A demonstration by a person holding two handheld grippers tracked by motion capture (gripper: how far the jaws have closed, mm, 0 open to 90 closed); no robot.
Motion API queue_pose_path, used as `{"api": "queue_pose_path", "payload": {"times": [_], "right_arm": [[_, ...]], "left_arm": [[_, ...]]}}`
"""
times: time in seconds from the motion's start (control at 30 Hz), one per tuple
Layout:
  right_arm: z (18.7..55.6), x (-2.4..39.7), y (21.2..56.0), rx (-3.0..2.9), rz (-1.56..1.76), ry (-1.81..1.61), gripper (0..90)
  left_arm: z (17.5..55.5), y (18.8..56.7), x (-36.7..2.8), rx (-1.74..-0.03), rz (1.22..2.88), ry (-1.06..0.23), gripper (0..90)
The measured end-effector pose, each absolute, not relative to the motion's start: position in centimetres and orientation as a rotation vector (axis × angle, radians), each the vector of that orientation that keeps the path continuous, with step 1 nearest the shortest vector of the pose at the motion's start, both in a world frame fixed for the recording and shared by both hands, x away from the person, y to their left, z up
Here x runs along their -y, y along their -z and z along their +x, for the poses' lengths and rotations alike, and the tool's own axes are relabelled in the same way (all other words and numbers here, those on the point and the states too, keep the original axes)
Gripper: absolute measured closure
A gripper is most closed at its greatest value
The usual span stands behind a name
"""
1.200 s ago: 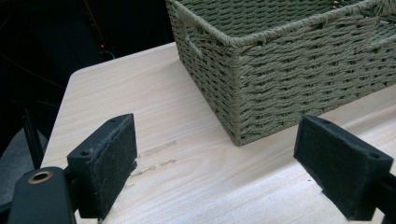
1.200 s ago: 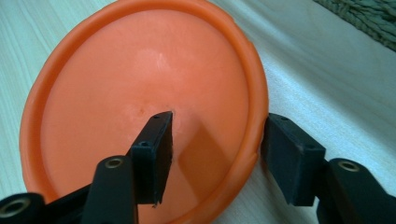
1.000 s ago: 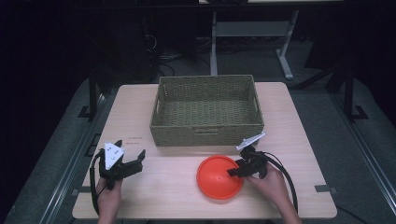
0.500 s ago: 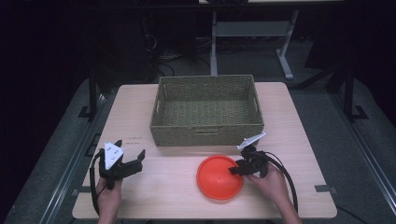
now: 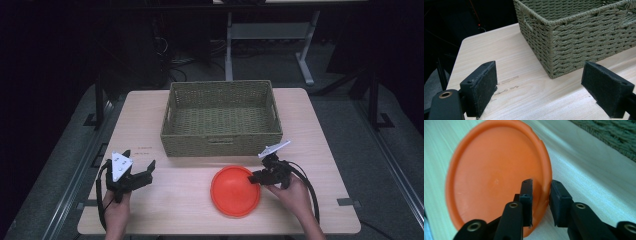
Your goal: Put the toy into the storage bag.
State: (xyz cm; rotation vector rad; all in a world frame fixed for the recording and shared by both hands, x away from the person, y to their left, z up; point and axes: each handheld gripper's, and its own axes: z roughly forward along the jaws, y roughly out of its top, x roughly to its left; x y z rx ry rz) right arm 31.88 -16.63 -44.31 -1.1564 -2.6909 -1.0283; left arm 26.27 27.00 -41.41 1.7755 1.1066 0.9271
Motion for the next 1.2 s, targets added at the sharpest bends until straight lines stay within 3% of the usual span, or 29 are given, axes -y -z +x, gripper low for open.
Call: {"api": "queue_pose_path", "payload": {"times": [0.23,0.57,1.2], "right_arm": [[31.4,17.1,43.2,2.633,-1.143,1.108,80.8],[31.0,17.0,41.9,2.662,-1.126,1.109,81.8],[29.9,17.2,36.1,2.76,-1.083,1.222,82.2]], "left_arm": [[26.2,41.4,-27.0,-1.107,1.768,-0.934,12.8],[26.2,41.3,-27.0,-1.108,1.762,-0.935,12.8],[26.1,41.3,-27.0,-1.109,1.763,-0.936,12.8]]}}
